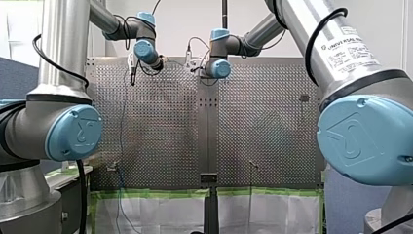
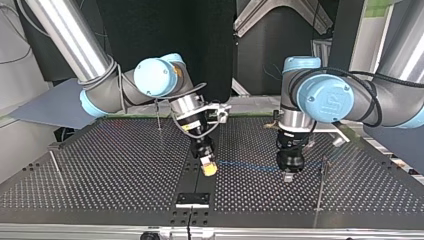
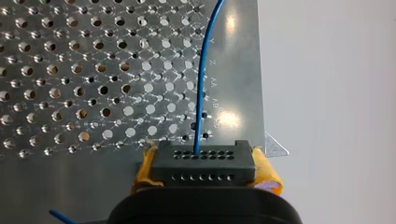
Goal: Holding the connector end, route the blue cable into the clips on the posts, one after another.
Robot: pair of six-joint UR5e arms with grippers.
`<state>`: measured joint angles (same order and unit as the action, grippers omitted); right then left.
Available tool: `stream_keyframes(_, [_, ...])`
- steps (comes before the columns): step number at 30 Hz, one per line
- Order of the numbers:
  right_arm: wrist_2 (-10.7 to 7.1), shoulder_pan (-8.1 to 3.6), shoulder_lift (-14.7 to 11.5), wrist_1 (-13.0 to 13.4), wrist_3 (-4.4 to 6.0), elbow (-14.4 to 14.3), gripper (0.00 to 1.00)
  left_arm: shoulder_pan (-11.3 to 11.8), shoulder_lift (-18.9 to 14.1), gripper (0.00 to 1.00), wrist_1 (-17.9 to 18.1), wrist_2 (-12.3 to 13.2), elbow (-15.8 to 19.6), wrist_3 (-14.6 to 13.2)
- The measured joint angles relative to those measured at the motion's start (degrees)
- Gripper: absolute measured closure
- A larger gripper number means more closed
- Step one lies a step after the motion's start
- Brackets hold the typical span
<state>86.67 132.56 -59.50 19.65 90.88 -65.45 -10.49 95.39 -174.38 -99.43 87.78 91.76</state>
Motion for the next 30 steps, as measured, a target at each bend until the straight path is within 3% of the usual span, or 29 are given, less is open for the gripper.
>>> stream_keyframes(9, [-0.01,-0.19,0.0,0.0,0.08,-0.1,1.0,0.1,0.0,1.0,-0.1,-0.1,0.0,0.6])
stream_keyframes(11, [-0.01,-0.2,0.0,0.0,0.1,0.0,1.0,0.2,0.0,0.91,-0.1,-0.3,0.0,0.6])
stream_keyframes(12, [-0.02,-0.2,0.0,0.0,0.1,0.0,1.0,0.2,0.0,0.91,-0.1,-0.6,0.0,0.6])
stream_keyframes(13, [-0.02,-0.2,0.0,0.0,0.12,-0.1,1.0,0.1,0.0,0.82,-0.1,-0.8,0.0,0.6])
stream_keyframes(14, [0.06,-0.22,0.0,-0.1,0.12,-0.1,1.0,0.1,-0.1,0.56,-0.1,-1.1,0.0,0.5])
stream_keyframes(15, [0.07,-0.27,0.0,-0.1,0.13,-0.1,1.0,0.2,-0.1,0.56,-0.1,-1.3,0.0,0.5])
stream_keyframes(16, [0.06,-0.27,0.0,0.0,0.14,-0.1,1.0,0.1,-0.1,0.42,-0.1,-1.4,0.0,0.4])
stream_keyframes(17, [0.05,-0.25,0.0,0.0,0.14,-0.1,1.0,0.1,-0.2,0.36,-0.1,-1.6,0.0,0.3])
stream_keyframes(24, [0.06,-0.25,0.1,0.0,0.17,-0.1,1.0,-0.2,-0.2,0.35,-0.4,-2.9,0.0,-0.3])
stream_keyframes(30, [0.09,-0.24,0.2,0.0,0.19,-0.1,1.0,-0.3,-0.9,0.46,-0.4,-3.0,0.0,-0.7])
